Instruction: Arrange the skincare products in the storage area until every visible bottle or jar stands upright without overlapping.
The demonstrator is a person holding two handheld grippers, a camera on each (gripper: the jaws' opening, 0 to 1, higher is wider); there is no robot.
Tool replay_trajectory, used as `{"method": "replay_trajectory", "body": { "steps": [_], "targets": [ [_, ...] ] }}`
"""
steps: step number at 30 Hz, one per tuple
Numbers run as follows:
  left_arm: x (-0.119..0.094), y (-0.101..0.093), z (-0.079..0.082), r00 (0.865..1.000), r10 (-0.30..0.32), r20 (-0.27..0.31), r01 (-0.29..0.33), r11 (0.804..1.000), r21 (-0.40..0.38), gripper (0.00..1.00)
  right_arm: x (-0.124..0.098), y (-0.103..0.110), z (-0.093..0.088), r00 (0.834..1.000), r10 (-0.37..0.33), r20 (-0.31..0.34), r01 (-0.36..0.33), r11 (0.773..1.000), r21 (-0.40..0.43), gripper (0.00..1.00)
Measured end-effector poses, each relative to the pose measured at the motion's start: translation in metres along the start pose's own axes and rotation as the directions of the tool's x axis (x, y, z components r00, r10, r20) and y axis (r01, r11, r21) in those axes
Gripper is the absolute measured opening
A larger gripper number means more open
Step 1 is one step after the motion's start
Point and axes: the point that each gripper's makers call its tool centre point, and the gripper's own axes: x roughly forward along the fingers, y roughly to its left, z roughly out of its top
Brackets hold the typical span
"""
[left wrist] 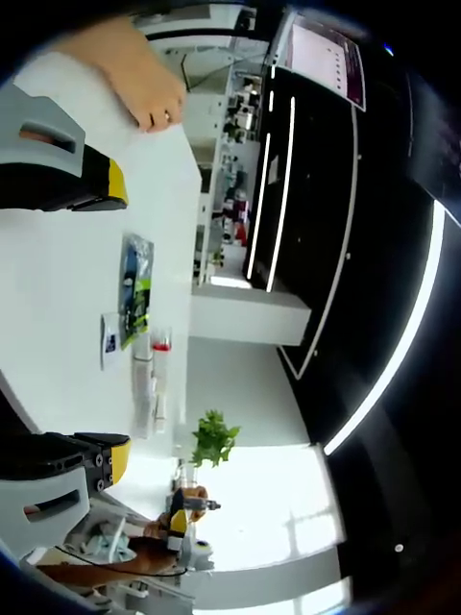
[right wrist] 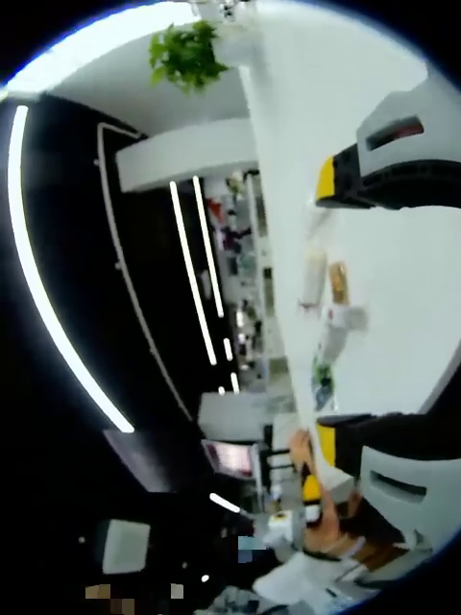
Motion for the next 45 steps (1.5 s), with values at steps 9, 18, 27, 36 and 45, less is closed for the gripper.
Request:
{"method": "replay_trajectory", "body": {
  "steps": [9,18,27,36,45],
  "targets": [
    [0.003,-0.004,-0.003,1.000,-0.014,-0.011,0.014,1.000,0.000,0.98,0.005,-0.014,0.019,0.997,-0.026,0.070,0.026,1.000,-0.012,0.92],
    [0.004,-0.004,-0.006,1.000,-0.019,-0.013,0.019,1.000,-0.005,0.98,0.027,-0.023,0.032,0.998,0.004,0.062,-0.005,1.000,0.013,1.00],
    [0.005,-0.003,-0.005,1.000,-0.018,-0.011,0.018,1.000,-0.013,0.98,0.058,-0.036,0.034,1.000,0.029,0.001,-0.029,1.000,-0.010,1.00],
    [0.003,-0.009,-0.005,0.999,-0.037,-0.011,0.037,0.999,-0.011,0.98,0.086,-0.050,0.023,0.998,0.041,-0.040,-0.041,0.999,0.022,0.97],
    [0.001,-0.008,-0.002,0.999,-0.039,0.001,0.039,0.999,-0.016,0.98,0.105,-0.082,0.014,0.996,0.017,-0.084,-0.009,0.996,0.087,0.89]
  ]
}}
